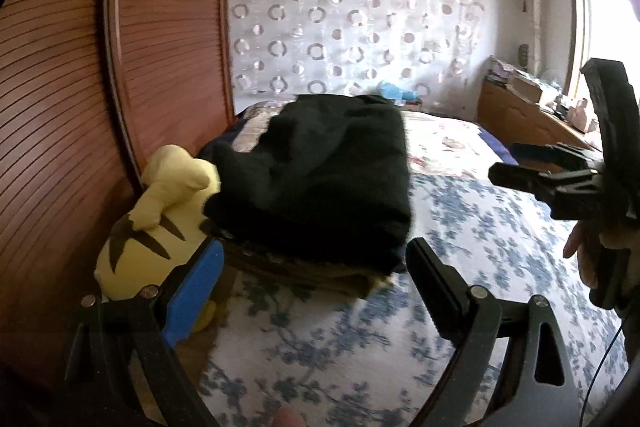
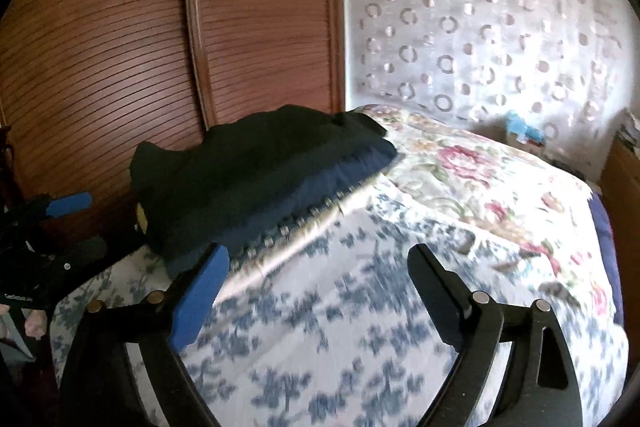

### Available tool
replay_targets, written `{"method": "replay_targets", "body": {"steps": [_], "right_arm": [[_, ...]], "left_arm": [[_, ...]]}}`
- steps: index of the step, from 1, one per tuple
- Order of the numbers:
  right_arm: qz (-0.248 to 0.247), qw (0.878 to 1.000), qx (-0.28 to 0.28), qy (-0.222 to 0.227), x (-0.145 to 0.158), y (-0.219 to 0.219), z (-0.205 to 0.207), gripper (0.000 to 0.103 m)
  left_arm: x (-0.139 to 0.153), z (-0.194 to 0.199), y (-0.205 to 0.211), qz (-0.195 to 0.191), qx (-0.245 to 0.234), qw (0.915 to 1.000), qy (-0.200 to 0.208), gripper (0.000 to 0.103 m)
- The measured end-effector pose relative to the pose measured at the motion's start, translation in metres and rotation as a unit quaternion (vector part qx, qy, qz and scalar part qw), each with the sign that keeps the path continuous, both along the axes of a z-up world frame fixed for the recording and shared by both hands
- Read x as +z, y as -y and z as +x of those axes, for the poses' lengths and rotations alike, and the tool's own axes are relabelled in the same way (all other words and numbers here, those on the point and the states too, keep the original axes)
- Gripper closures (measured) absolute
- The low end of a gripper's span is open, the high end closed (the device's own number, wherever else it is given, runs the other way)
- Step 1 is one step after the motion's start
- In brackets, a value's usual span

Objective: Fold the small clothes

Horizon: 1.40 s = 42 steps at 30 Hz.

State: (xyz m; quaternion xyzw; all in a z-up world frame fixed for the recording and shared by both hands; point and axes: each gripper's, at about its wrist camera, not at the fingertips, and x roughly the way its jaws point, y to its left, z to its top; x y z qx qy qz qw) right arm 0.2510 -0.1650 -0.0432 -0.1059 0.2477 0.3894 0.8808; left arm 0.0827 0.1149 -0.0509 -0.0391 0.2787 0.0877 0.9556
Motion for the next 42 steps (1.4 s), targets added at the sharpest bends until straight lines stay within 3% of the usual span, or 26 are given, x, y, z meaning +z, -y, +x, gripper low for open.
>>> {"method": "replay_targets", "body": {"steps": [9, 18, 30, 42], "right_arm": [[0.032, 0.993, -0.11, 0.017, 0.009, 0.058, -0.078, 0.011], [0.054, 0.977, -0.201, 0.049, 0.038, 0.106, -0.15, 0.011], [0.087, 0.959, -0.251, 0.101, 0.073, 0.149, -0.211, 0.011], [0.089, 0.955, -0.262, 0.104, 0.066, 0.152, -0.213, 0.011]], "left_arm": [[0.008, -0.009, 0.047, 0.002, -0.043, 0.9989, 0.015, 0.01], [0.034, -0.012, 0.103, 0.016, -0.089, 0.9951, 0.039, 0.01], [0.086, -0.019, 0.138, 0.027, -0.106, 0.9903, 0.085, 0.01], [0.093, -0.022, 0.139, 0.025, -0.105, 0.9895, 0.097, 0.01]]}}
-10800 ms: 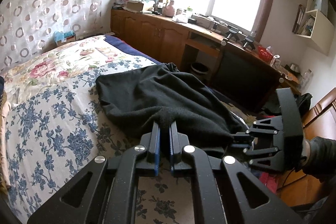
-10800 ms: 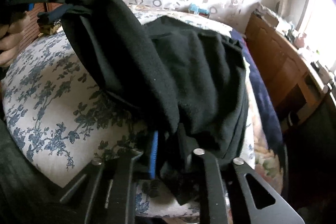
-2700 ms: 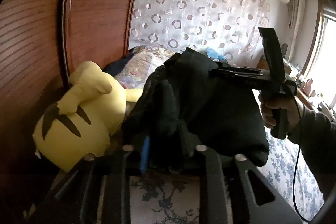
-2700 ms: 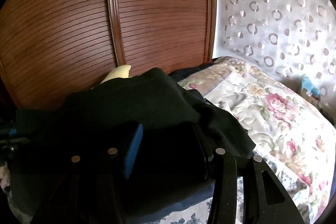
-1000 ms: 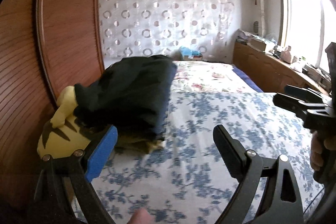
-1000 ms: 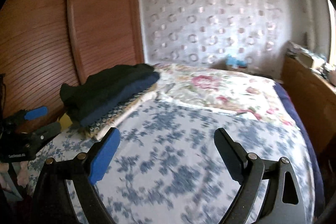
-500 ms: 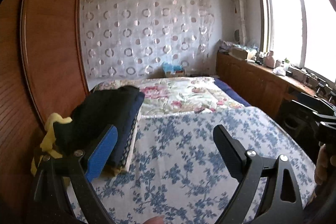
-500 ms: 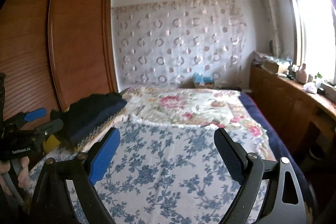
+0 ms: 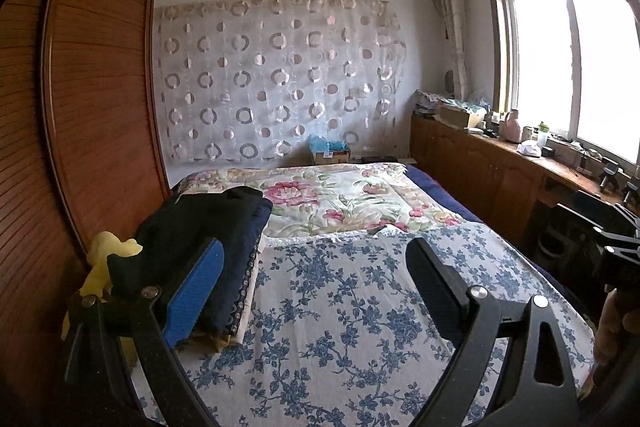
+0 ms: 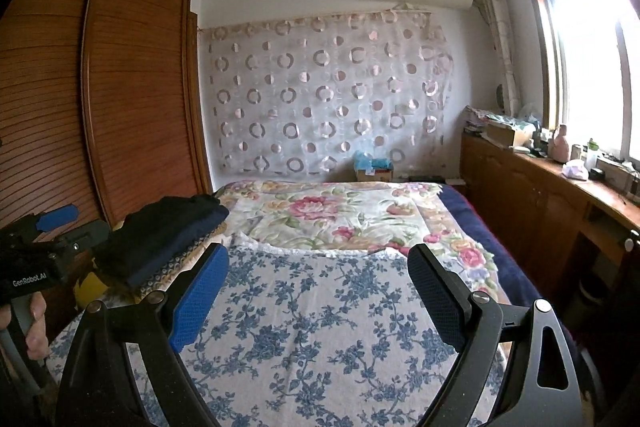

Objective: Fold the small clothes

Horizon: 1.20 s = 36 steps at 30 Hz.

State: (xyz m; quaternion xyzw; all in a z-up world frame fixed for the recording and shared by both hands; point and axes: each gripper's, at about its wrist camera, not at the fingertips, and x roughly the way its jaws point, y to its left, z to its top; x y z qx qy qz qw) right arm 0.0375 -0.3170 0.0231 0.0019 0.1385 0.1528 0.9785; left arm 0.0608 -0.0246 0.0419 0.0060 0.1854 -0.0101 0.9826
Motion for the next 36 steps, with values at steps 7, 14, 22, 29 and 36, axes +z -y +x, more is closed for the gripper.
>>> {"method": "replay_targets", "body": {"steps": [7, 14, 22, 29, 36], "right_arm": [[-0.002, 1.0, 0.001, -0.001, -0.004, -0.001, 0.008, 0.011], [-0.003, 1.0, 0.001, -0.001, -0.005, 0.005, 0.015, 0.011], [-0.005, 1.0, 0.004, 0.0, -0.006, 0.009, 0.02, 0.011], [-0.005, 1.0, 0.005, 0.0, -0.006, 0.014, 0.022, 0.011], [-0.006, 1.0, 0.006, 0.001, -0.006, 0.015, 0.023, 0.011]], "left_arm": [[0.0, -0.001, 0.0, 0.0, 0.0, 1.0, 0.001, 0.01], [-0.001, -0.001, -0.001, 0.0, 0.001, 1.0, 0.002, 0.01], [-0.001, -0.001, -0.001, 0.0, 0.001, 1.0, 0.003, 0.01], [-0.002, -0.001, -0.001, 0.0, 0.001, 1.0, 0.003, 0.01], [-0.002, 0.0, -0.002, 0.0, 0.0, 1.0, 0.005, 0.01]]}}
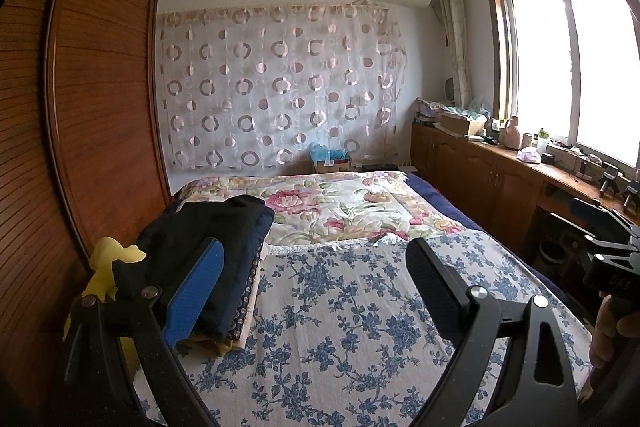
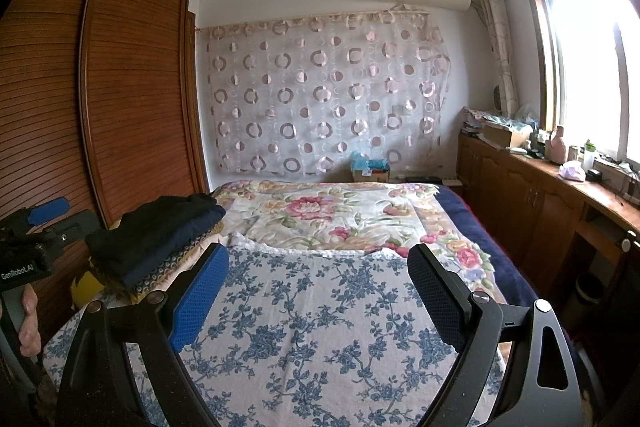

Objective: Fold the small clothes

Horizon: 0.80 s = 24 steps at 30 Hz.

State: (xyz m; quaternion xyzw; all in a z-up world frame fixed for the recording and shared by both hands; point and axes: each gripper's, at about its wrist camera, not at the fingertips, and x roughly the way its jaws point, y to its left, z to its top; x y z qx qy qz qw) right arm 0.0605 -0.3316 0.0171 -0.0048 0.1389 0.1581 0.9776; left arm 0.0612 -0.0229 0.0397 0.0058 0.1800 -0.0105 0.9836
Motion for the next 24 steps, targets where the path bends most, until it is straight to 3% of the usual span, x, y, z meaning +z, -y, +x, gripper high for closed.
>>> {"method": "replay_targets", "body": {"steps": [24], "right_arm": [[-0.001, 1.0, -0.001, 0.001, -0.0005, 0.0021, 0.0028, 0.011]], "left_arm": [[-0.0019, 0.001, -0.0001, 0.0, 0.0, 1.0, 0.002, 0.01]]}}
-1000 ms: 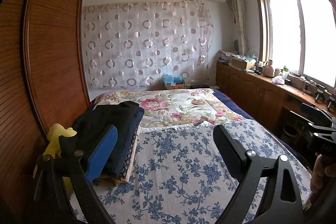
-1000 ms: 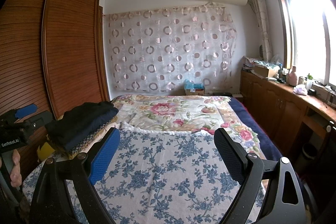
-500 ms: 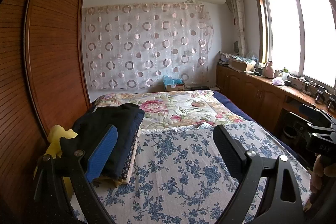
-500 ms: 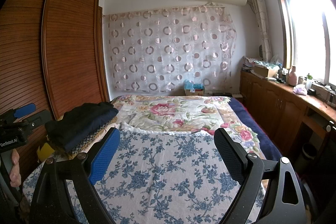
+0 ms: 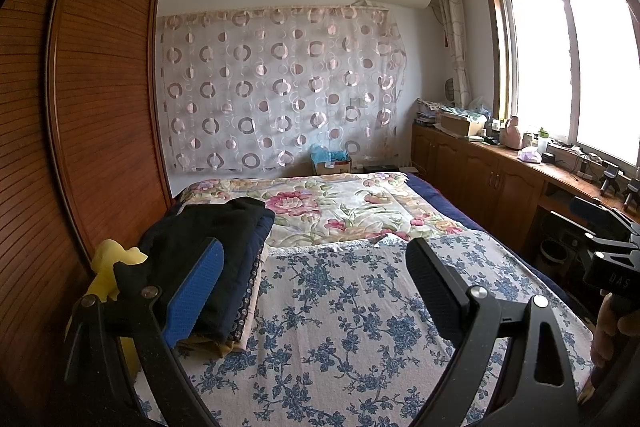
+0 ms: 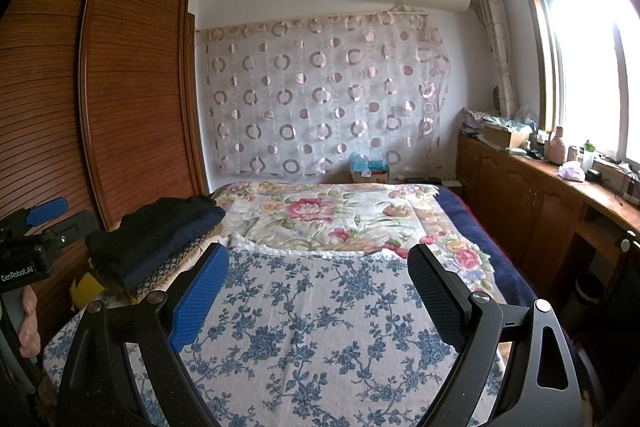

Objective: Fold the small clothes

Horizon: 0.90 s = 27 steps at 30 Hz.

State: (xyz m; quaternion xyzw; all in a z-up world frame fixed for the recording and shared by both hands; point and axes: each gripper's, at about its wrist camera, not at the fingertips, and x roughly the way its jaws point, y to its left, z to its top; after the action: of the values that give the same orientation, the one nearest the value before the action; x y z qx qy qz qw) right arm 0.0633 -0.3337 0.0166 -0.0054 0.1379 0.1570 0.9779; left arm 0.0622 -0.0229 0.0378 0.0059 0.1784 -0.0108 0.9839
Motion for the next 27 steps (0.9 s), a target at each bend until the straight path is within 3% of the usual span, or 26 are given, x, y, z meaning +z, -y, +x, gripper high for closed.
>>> {"method": "replay_targets", "body": {"steps": [27], "right_arm": [[0.001, 1.0, 0.002, 0.0, -0.0005, 0.0029, 0.0037, 0.011]], "left_arm": [[-0.004, -0.0019, -0.0003, 0.001, 0.001, 1.0, 0.002, 0.01]]}}
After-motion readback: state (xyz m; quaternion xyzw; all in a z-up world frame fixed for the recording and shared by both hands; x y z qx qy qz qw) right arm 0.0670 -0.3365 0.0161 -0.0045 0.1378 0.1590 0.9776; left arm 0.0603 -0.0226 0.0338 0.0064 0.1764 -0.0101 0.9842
